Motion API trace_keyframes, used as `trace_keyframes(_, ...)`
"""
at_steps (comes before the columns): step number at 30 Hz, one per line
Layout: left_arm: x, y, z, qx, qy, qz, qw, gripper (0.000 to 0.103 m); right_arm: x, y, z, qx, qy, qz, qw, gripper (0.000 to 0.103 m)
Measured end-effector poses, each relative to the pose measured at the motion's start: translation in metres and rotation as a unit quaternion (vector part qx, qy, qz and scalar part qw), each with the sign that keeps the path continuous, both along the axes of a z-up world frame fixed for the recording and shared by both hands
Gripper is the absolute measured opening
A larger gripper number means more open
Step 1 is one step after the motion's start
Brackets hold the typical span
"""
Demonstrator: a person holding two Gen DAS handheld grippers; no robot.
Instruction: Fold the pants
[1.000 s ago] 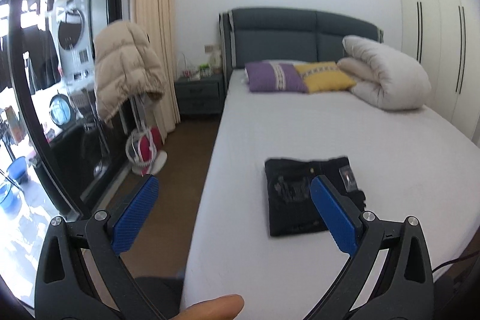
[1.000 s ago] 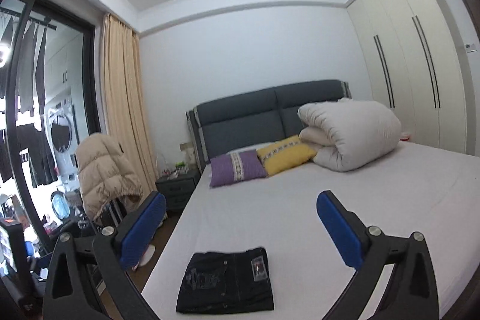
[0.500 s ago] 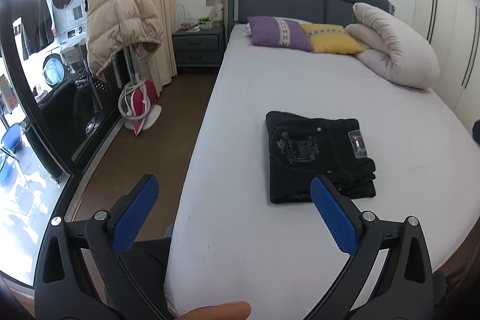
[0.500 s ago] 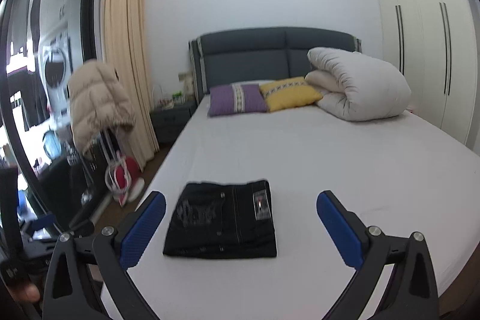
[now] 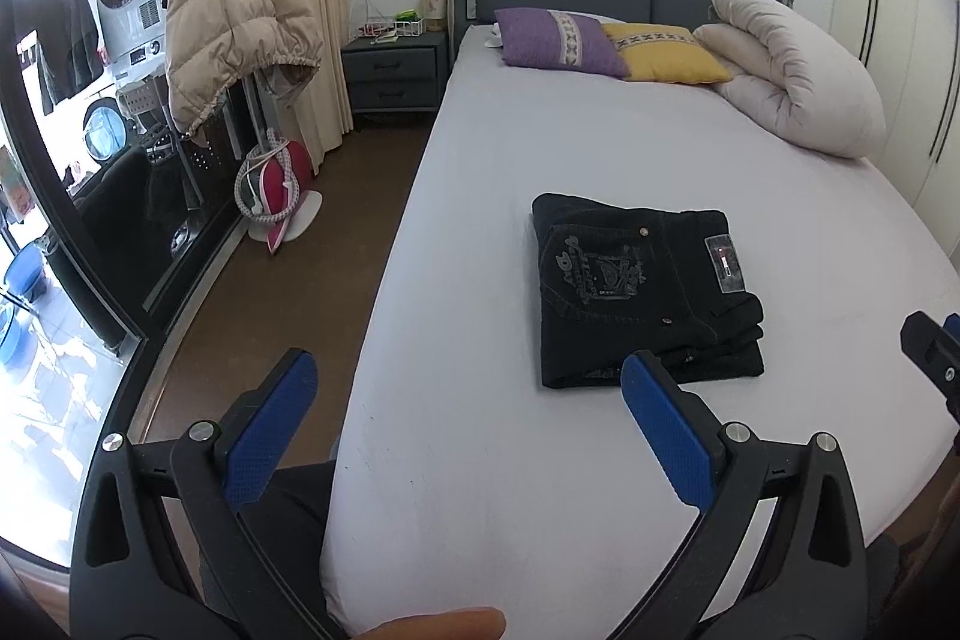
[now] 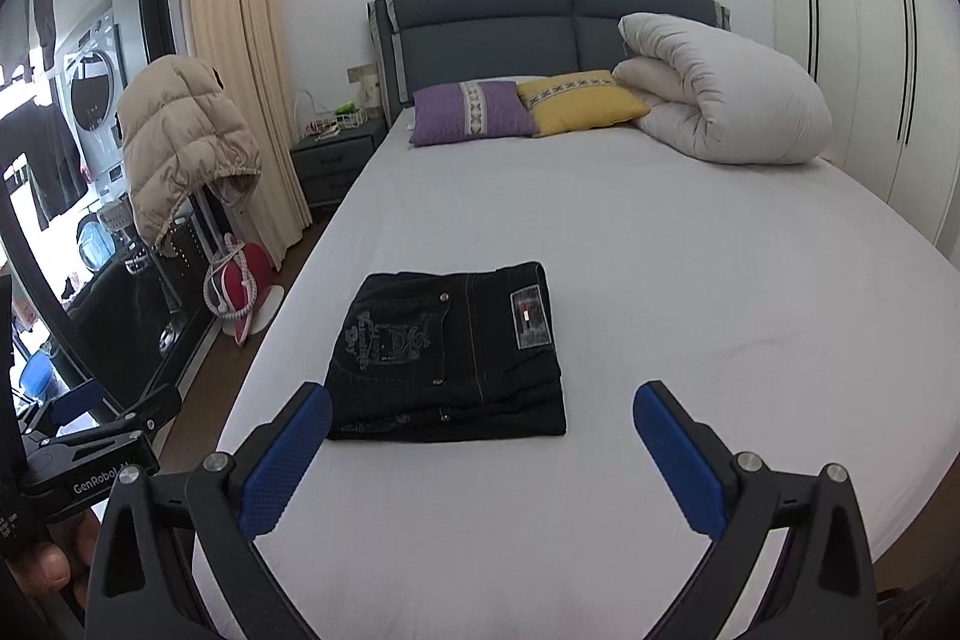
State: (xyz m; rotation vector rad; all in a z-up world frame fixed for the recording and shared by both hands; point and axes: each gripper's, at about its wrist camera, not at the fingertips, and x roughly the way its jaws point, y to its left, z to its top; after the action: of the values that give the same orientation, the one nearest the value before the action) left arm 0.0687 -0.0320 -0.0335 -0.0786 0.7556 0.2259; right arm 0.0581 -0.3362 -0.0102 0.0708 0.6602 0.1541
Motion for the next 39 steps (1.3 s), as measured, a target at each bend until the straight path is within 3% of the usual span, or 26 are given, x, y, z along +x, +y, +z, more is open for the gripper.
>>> trace_keyframes(39, -0.001, -0.002, -0.026, -0.004, 0.010, -0.009, 0.9999, 0.103, 0.005, 0.009, -0.014, -0.004, 0.034, 0.015, 0.999, 0.103)
